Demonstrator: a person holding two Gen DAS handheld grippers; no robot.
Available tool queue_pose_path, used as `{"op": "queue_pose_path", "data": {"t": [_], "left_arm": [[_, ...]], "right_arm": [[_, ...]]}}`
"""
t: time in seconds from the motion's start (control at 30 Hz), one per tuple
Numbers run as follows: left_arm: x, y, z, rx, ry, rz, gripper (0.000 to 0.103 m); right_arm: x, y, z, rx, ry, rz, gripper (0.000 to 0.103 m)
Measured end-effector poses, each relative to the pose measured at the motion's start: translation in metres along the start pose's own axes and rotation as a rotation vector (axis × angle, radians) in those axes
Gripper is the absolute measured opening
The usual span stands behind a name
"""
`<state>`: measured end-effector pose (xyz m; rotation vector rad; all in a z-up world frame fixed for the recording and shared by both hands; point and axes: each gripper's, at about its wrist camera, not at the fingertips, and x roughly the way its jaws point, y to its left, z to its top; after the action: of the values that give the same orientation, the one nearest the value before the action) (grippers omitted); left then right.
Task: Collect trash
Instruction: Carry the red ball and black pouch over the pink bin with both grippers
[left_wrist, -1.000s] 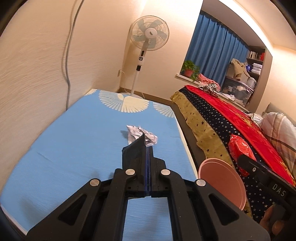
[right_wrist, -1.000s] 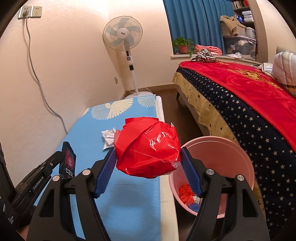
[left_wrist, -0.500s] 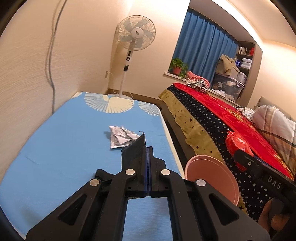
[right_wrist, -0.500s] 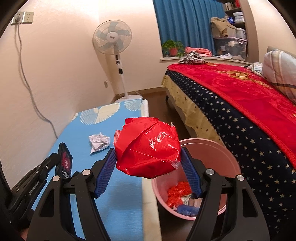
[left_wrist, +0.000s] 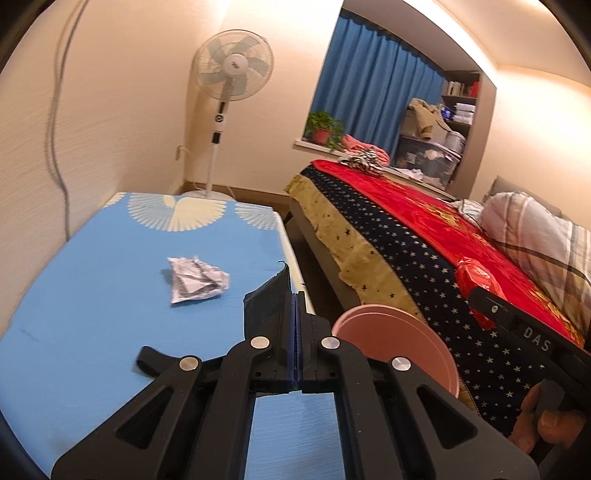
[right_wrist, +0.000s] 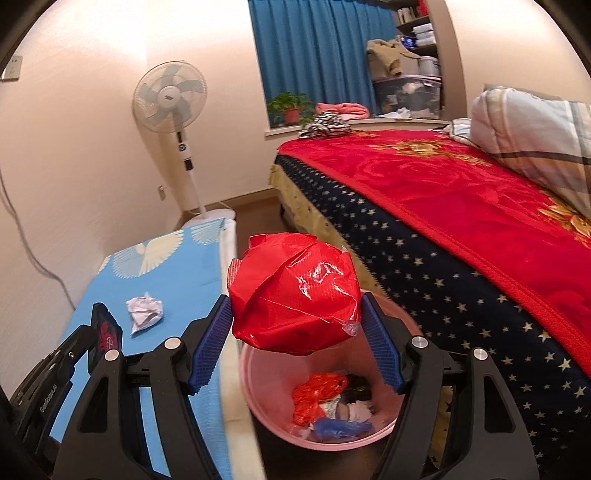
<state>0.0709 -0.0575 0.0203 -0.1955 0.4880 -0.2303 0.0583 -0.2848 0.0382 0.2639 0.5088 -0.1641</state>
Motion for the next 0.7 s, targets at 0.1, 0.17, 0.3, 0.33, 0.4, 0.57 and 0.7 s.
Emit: {"op": "queue_pose_path", "data": {"t": [0.1,0.17,0.3,0.33,0.4,0.57,0.7], "left_arm": [[0.004,-0.008,-0.001,0.007,0.007,-0.02,0.0],[0.007,-0.013,-0.001,0.016,0.011,-0.033,0.0],[0.013,-0.023,-0.001,0.03,0.017,-0.056,0.0],[0.014,-0.026,-0.001,0.034,0.017,-0.06,0.0],[0.017,-0.029,-0.002,0.034,0.022,-0.073,0.0],[0.026,-0.038,-0.004,0.031,0.041,-0.106,0.0],[0.033,-0.047,-0.005,0.033,0.051,-0.137,0.0]], "right_arm": [[0.002,-0.009,0.002,0.018,-0.005,-0.023,0.07],[0.003,-0.015,0.003,0.029,-0.005,-0.035,0.07],[0.004,-0.021,0.004,0.031,-0.009,-0.056,0.07],[0.004,-0.023,0.004,0.032,-0.01,-0.059,0.07],[0.004,-0.026,0.004,0.037,-0.011,-0.067,0.07],[0.007,-0.031,0.002,0.037,-0.01,-0.086,0.07],[0.008,-0.038,0.001,0.05,-0.009,-0.104,0.07]]}}
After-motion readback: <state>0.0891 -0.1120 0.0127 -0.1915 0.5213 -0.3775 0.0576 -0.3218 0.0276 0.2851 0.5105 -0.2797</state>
